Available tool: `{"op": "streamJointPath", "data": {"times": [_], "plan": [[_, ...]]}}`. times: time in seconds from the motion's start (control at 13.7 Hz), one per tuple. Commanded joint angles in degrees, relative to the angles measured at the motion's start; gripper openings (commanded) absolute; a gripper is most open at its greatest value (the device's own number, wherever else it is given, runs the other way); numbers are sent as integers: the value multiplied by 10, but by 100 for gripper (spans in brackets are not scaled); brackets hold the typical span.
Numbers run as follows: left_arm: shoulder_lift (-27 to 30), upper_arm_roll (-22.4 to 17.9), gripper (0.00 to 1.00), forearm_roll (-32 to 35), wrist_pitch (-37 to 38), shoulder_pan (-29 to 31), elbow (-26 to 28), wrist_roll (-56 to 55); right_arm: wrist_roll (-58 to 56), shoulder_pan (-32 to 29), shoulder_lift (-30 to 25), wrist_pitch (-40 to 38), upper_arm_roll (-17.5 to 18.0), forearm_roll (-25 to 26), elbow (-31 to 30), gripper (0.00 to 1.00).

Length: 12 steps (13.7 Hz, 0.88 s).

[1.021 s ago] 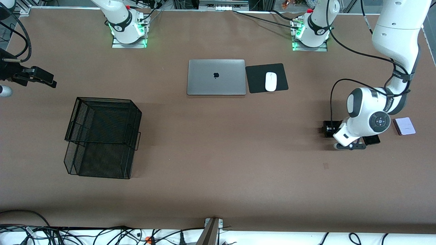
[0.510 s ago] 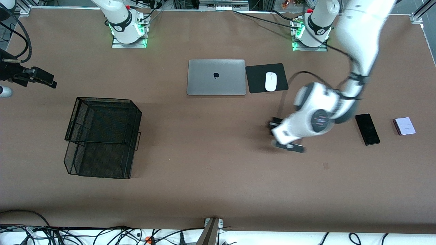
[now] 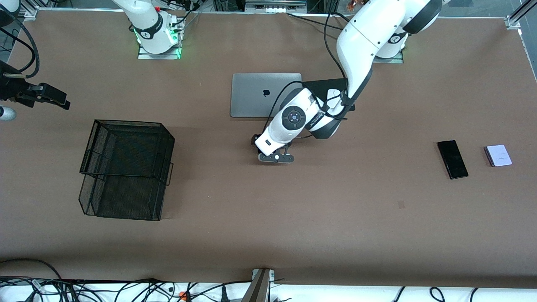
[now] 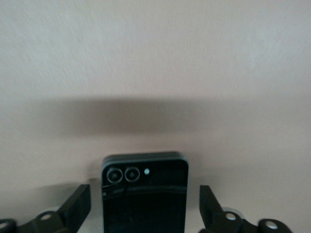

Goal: Place phones with both arms
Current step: 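Carry the flip phone to the table middle and release it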

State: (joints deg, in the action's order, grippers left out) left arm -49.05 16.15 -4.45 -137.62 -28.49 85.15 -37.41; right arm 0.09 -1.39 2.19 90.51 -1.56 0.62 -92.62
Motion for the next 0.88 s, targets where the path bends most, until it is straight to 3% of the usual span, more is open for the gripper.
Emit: {"op": "streamJointPath", "data": {"times": [0.0, 0.22, 0.36, 0.44, 0.66, 0.8], "plan": [[56, -17, 100, -3, 118, 53, -2, 11, -4, 0, 6, 10, 7, -4, 0, 100], [103, -17, 100, 29, 303, 174, -6, 51, 3, 43, 32, 42, 9, -5, 1, 100], [103, -18, 100, 117, 367, 238, -2, 96, 71, 114, 66, 80, 9, -8, 1, 100], [101, -18, 100, 160, 384, 271, -1, 125, 145, 153, 90, 106, 9, -7, 2, 100], [100, -20, 100, 201, 395, 370, 1, 215, 323, 284, 185, 214, 9, -6, 12, 100], [97, -19, 100, 240, 380, 442, 0, 248, 420, 362, 277, 272, 7, 0, 69, 100]]}}
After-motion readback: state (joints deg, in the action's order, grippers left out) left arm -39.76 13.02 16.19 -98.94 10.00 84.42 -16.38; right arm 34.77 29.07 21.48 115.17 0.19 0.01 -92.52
